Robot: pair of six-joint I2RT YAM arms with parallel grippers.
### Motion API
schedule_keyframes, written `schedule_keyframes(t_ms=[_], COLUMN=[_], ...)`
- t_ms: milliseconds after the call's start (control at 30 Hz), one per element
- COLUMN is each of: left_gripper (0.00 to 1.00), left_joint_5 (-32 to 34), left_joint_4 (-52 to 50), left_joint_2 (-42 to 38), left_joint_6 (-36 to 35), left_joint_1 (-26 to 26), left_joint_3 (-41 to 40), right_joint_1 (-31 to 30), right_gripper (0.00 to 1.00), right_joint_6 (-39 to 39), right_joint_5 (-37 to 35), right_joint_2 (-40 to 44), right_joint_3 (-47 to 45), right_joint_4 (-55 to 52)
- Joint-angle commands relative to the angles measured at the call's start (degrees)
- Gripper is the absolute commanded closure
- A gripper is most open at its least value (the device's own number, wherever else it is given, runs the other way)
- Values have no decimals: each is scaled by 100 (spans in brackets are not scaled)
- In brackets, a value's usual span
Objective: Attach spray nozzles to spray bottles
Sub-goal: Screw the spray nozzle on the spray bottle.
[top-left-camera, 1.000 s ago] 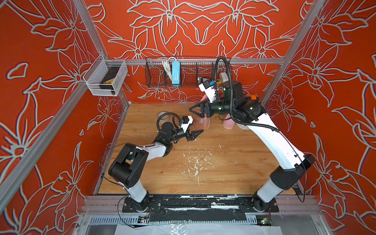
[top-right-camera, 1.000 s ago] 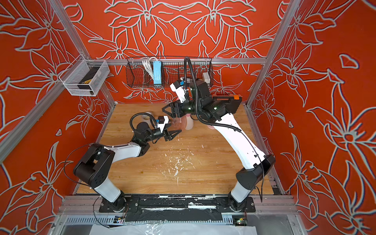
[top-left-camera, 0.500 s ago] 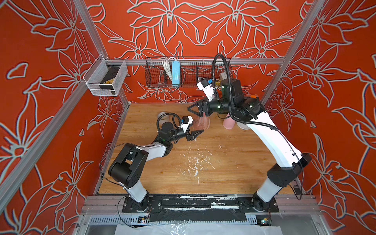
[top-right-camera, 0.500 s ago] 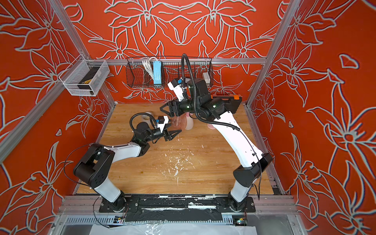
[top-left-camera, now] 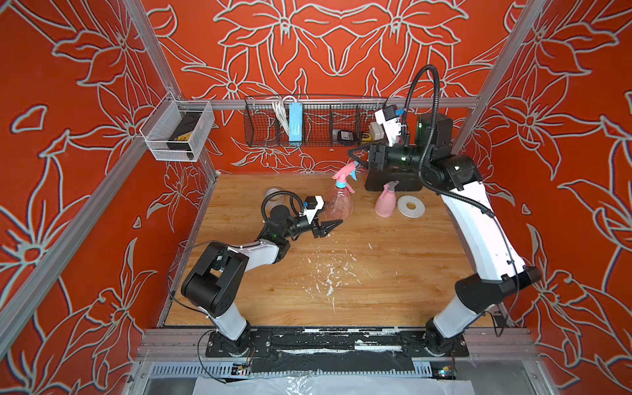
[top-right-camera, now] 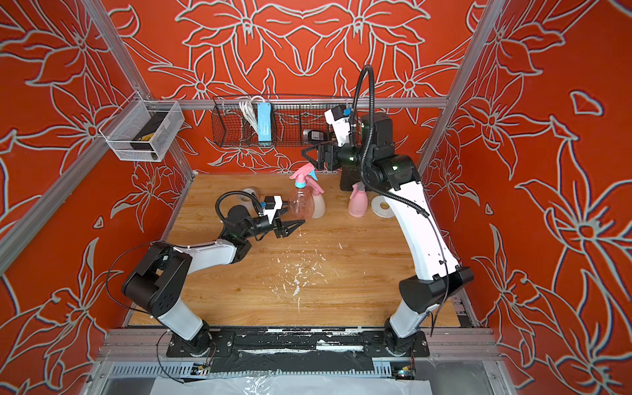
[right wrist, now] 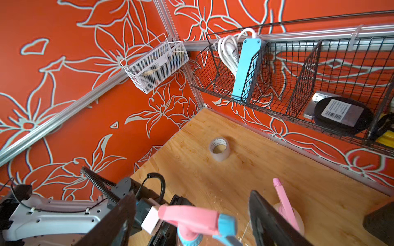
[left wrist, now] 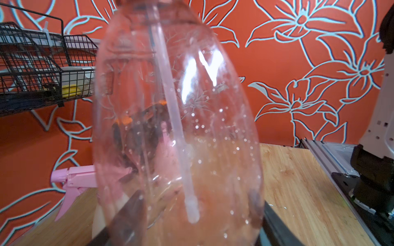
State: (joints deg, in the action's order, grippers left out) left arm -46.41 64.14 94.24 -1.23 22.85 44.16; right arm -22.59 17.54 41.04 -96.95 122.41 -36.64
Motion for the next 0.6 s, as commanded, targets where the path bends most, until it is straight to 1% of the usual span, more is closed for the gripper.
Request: schedule_keyframes(t_ms=[0,100,200,333,567], left_gripper=[58,58,58,58,58], left_joint_5=[-235,-230,-211,-158,-132], left_joint_4=[360,369,380,373,354], left_joint_2=[-195,-189,-153,-79,-2], left_joint_6=[62,78,114,123,132], left_joint_1=[-45,-56,-62,-79,-79], left_joint_3=[-65,-56,-9,65,145], right_joint_1=[0,1,-8,-25,-87], right_gripper=[15,15,15,16,17], right_joint_6=[267,262,392,469,505], right_joint_5=[933,1228,1413,1359,1291], right_joint_2=[-382,-492,-303,158,695], right_joint_3=[195,135,-248,-930,-1612], right_joint_4=[242,184,455,773,895])
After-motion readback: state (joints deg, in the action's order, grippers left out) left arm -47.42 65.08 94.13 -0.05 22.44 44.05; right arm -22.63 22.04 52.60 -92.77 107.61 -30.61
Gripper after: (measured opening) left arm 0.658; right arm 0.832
